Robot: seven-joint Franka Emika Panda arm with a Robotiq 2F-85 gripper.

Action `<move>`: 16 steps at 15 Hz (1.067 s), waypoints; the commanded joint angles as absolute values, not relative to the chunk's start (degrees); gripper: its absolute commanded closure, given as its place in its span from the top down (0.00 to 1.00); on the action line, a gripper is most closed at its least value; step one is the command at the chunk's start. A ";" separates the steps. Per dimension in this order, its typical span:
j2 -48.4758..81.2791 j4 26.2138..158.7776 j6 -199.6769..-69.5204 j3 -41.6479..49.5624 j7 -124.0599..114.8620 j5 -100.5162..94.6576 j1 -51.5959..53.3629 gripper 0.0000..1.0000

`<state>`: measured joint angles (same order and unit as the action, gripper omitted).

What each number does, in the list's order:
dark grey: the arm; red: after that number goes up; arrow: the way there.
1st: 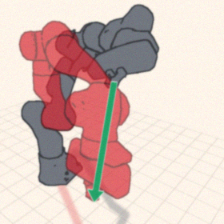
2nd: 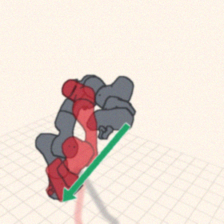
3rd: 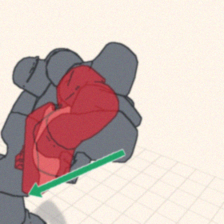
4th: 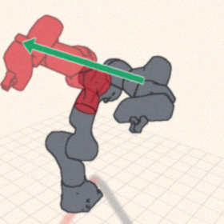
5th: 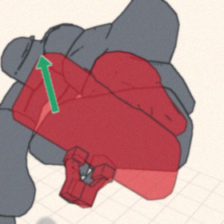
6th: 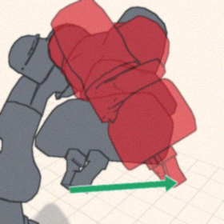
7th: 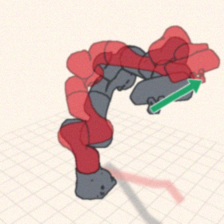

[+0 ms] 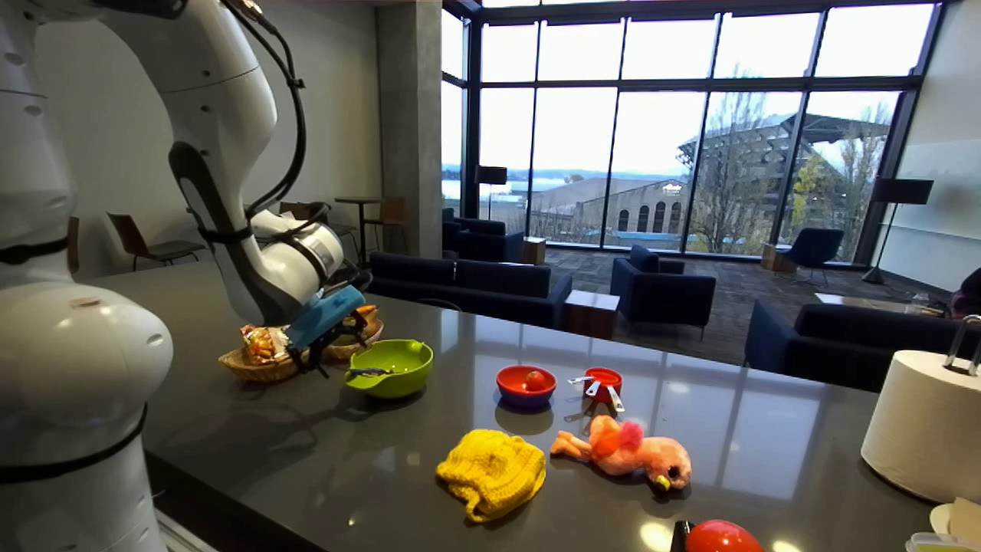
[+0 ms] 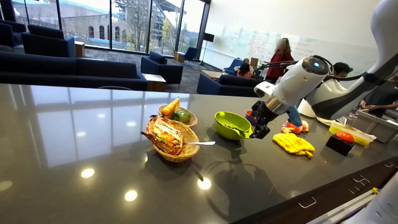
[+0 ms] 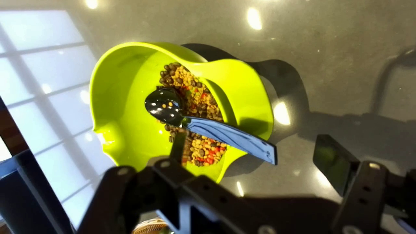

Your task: Pick up the black spoon and mix the substance in the lime green bowl

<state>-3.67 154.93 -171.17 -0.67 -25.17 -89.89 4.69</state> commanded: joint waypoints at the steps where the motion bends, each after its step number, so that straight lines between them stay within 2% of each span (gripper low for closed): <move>1: -2.07 152.89 -170.63 -1.14 -27.70 -92.18 5.02 1.00; 16: 3.38 148.68 -171.08 -0.84 -27.84 -92.78 4.83 1.00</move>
